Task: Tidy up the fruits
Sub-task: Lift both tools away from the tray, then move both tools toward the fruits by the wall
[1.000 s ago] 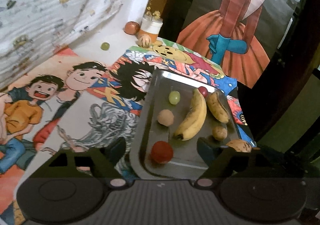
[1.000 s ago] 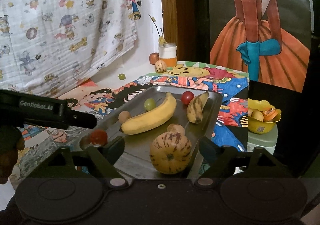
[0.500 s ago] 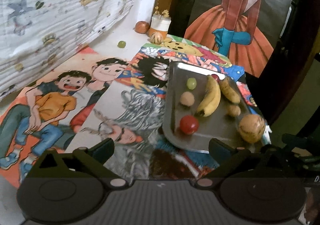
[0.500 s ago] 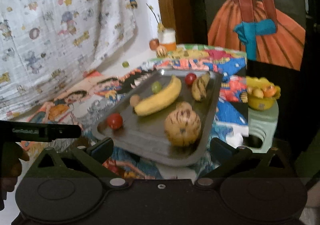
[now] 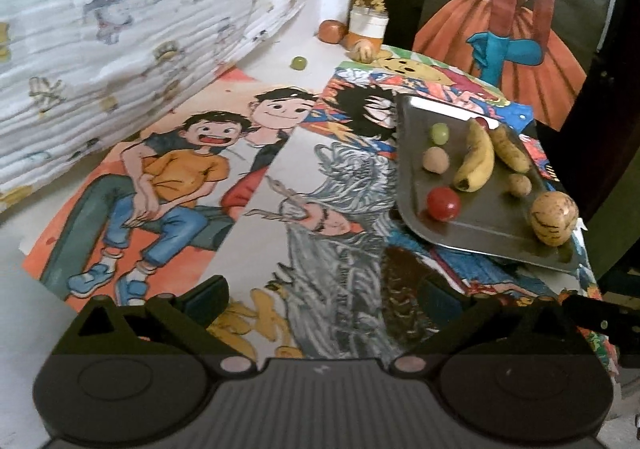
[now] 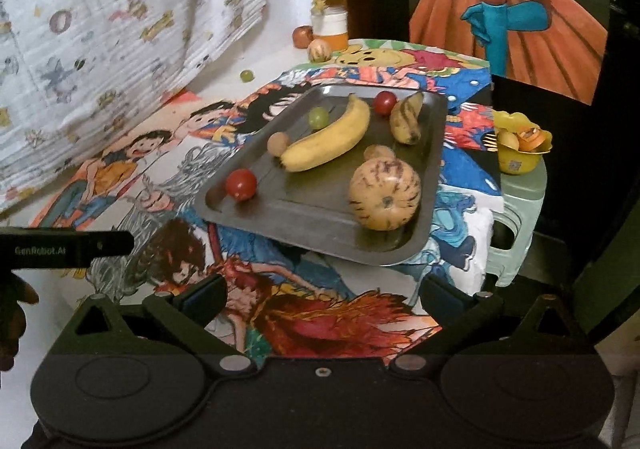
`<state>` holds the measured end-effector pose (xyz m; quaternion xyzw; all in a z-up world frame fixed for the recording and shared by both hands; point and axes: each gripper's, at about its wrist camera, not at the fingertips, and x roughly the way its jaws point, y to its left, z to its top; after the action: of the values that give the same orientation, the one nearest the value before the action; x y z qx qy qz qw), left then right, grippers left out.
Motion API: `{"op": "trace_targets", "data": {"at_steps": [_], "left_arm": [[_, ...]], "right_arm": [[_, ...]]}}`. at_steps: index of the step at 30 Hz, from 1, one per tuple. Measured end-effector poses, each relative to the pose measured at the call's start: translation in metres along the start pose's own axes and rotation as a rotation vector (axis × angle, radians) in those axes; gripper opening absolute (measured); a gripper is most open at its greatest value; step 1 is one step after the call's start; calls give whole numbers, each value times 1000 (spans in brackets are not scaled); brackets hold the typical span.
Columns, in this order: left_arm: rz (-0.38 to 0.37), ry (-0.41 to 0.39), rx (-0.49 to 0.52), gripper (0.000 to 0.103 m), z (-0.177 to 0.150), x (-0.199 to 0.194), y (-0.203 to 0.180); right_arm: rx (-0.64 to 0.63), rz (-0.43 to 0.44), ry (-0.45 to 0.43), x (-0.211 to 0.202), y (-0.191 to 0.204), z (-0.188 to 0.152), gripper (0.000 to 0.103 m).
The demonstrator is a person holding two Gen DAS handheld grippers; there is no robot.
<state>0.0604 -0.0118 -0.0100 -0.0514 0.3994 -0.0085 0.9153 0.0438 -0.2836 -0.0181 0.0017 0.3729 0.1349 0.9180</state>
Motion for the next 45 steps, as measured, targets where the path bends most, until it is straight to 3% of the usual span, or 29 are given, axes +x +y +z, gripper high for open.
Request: {"op": "trace_targets", "data": {"at_steps": [10, 17, 23, 31, 36, 42, 45], "left_arm": [[52, 7, 11, 103, 12, 0, 12], [73, -2, 38, 103, 26, 1, 18], [85, -24, 65, 103, 47, 7, 18], [106, -101, 92, 103, 96, 20, 15], [100, -171, 66, 103, 141, 38, 11], [63, -229, -12, 103, 196, 83, 8], [42, -232, -51, 103, 218, 117, 11]], "right_arm": [[-78, 87, 38, 0, 15, 27, 102], [-47, 160, 63, 7, 12, 54, 102], [-81, 154, 28, 12, 6, 88, 102], [-213, 126, -101, 6, -5, 184, 102], [-268, 151, -152, 30, 1, 257, 102], [-133, 237, -151, 90, -6, 344, 102], [-105, 263, -163, 132, -14, 366, 102]]}}
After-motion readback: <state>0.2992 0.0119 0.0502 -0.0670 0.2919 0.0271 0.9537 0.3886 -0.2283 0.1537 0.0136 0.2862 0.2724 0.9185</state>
